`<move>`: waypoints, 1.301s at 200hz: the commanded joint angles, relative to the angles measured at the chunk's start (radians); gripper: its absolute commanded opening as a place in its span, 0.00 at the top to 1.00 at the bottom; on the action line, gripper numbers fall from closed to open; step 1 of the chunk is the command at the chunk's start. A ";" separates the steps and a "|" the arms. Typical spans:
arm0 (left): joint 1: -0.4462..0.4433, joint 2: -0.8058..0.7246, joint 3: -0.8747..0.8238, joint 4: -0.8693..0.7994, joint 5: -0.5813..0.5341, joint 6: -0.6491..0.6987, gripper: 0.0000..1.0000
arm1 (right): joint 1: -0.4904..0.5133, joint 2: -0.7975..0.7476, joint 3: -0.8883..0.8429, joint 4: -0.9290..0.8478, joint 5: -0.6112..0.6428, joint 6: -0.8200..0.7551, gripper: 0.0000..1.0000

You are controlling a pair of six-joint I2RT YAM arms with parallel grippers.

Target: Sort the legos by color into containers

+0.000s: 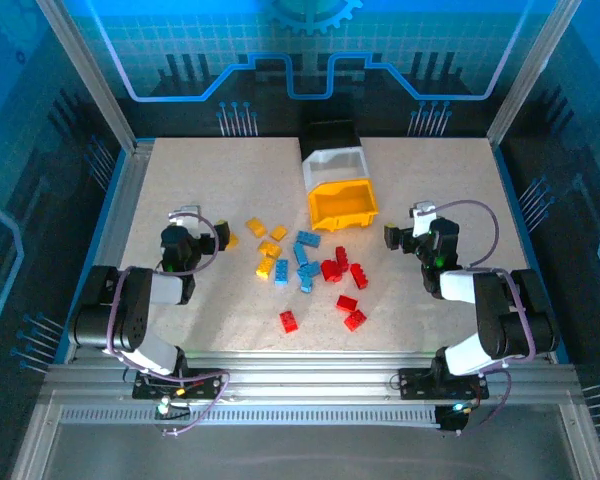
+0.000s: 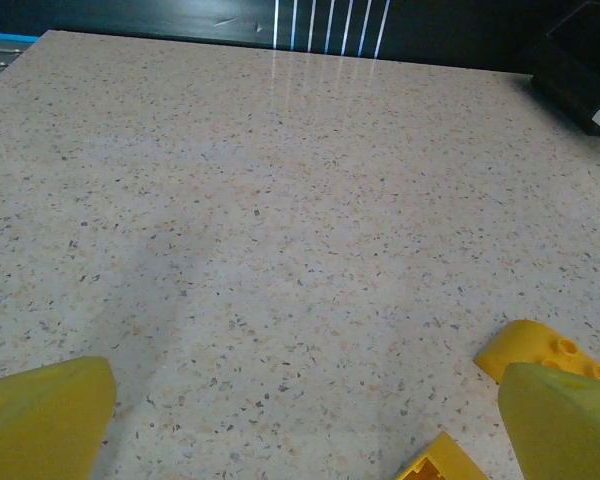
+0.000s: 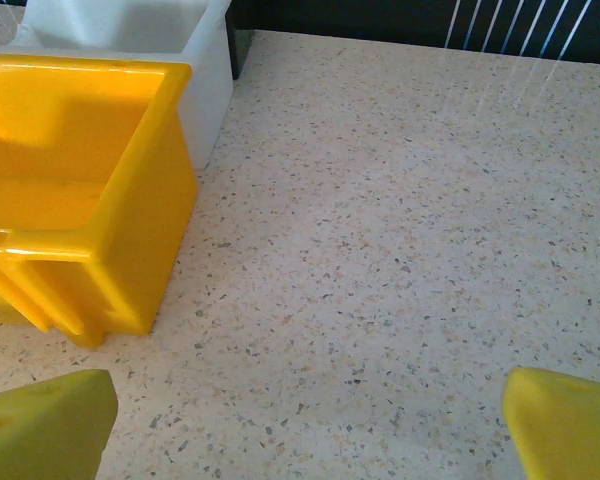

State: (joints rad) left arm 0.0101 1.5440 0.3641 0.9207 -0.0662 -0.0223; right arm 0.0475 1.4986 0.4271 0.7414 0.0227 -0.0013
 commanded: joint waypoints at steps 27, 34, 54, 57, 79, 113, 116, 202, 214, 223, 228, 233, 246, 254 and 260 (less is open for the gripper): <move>-0.009 0.004 0.019 -0.004 -0.009 0.020 0.01 | 0.005 0.008 0.005 0.013 0.012 -0.009 0.00; -0.009 0.004 0.018 -0.005 -0.009 0.020 0.01 | 0.006 0.008 0.006 0.013 0.013 -0.009 0.00; -0.010 0.004 0.018 -0.005 -0.009 0.019 0.01 | 0.007 0.008 0.005 0.013 0.013 -0.009 0.00; -0.010 0.004 0.017 -0.005 -0.009 0.019 0.01 | 0.005 0.008 0.005 0.013 0.013 -0.009 0.00; -0.010 0.004 0.018 -0.005 -0.009 0.019 0.01 | 0.005 0.008 0.006 0.013 0.013 -0.009 0.00; -0.009 0.004 0.018 -0.006 -0.009 0.019 0.01 | 0.006 0.009 0.006 0.011 0.013 -0.009 0.00; -0.010 0.004 0.018 -0.005 -0.010 0.020 0.01 | 0.006 0.008 0.007 0.013 0.013 -0.009 0.00; -0.008 -0.117 0.047 -0.156 -0.085 -0.009 0.01 | 0.017 -0.092 0.185 -0.364 0.129 0.027 0.00; -0.009 -0.176 0.087 -0.283 -0.116 -0.030 0.01 | 0.018 -0.130 0.228 -0.455 0.138 0.056 0.00; -0.009 -0.220 0.127 -0.398 -0.145 -0.057 0.01 | 0.017 -0.158 0.272 -0.554 0.141 0.093 0.00; -0.008 -0.244 0.152 -0.468 -0.153 -0.072 0.01 | 0.014 -0.169 0.301 -0.612 0.137 0.114 0.00; -0.009 -0.265 0.179 -0.533 -0.159 -0.087 0.01 | 0.015 -0.181 0.329 -0.668 0.128 0.134 0.00; -0.008 -0.309 0.242 -0.684 -0.188 -0.149 0.01 | 0.018 -0.206 0.391 -0.784 0.108 0.200 0.00; -0.008 -0.328 0.288 -0.774 -0.213 -0.199 0.01 | 0.022 -0.218 0.430 -0.861 0.094 0.235 0.00; -0.008 -0.340 0.322 -0.842 -0.220 -0.235 0.01 | 0.029 -0.225 0.446 -0.922 0.089 0.251 0.00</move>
State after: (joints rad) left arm 0.0097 1.2701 0.5678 0.4221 -0.2035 -0.1131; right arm 0.0540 1.3216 0.7811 0.1486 0.1261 0.1184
